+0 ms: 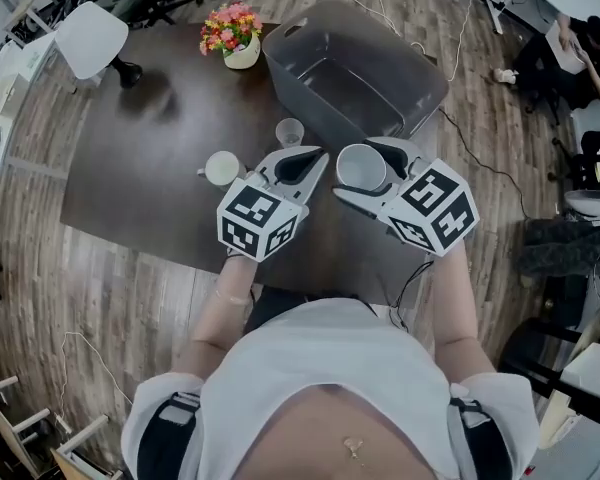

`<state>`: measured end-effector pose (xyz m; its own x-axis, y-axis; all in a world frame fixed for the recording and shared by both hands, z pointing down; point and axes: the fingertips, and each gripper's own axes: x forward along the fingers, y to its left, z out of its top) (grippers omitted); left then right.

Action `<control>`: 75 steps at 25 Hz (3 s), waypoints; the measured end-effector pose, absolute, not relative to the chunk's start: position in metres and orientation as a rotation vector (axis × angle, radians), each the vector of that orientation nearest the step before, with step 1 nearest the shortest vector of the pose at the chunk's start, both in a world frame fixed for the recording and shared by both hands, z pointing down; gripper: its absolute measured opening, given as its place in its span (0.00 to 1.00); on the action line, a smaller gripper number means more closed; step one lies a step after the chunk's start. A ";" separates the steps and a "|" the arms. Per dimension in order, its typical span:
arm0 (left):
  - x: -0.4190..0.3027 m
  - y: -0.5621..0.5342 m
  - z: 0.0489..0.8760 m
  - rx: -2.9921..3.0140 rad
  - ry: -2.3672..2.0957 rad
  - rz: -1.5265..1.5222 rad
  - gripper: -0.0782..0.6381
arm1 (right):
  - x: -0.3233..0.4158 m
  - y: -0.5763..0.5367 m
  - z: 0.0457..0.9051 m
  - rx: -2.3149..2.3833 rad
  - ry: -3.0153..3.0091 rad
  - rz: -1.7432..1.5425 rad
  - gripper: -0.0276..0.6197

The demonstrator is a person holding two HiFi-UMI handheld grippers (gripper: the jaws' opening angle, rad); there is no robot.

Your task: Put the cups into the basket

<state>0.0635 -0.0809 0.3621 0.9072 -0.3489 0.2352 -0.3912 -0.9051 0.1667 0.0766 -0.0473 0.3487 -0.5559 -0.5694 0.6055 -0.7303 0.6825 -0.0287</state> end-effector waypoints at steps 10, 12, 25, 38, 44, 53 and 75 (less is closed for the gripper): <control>0.070 -0.126 0.331 2.926 -0.583 0.251 0.12 | 0.089 -0.089 0.326 0.959 -2.321 0.321 0.62; 0.073 -0.138 0.329 2.928 -0.589 0.241 0.12 | 0.093 -0.099 0.323 0.963 -2.321 0.319 0.62; 0.100 -0.227 0.304 2.965 -0.664 0.144 0.12 | 0.119 -0.187 0.317 0.942 -2.328 0.320 0.62; 0.081 -0.284 0.318 2.919 -0.785 0.118 0.12 | 0.131 -0.273 0.361 0.954 -2.284 0.370 0.62; 0.079 -0.284 0.331 2.909 -0.777 0.124 0.12 | 0.132 -0.294 0.403 0.903 -2.253 0.367 0.62; 0.067 -0.288 0.335 2.875 -0.780 0.092 0.12 | 0.138 -0.329 0.451 0.874 -2.165 0.359 0.62; 0.057 -0.296 0.353 2.824 -0.818 0.059 0.12 | 0.150 -0.384 0.544 0.883 -2.188 0.429 0.62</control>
<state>0.0574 -0.2961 0.3530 0.8460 -0.5250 0.0935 -0.5330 -0.8266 0.1808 0.1497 -0.3835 0.5439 -0.5008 -0.4625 0.7316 -0.7045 0.7089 -0.0341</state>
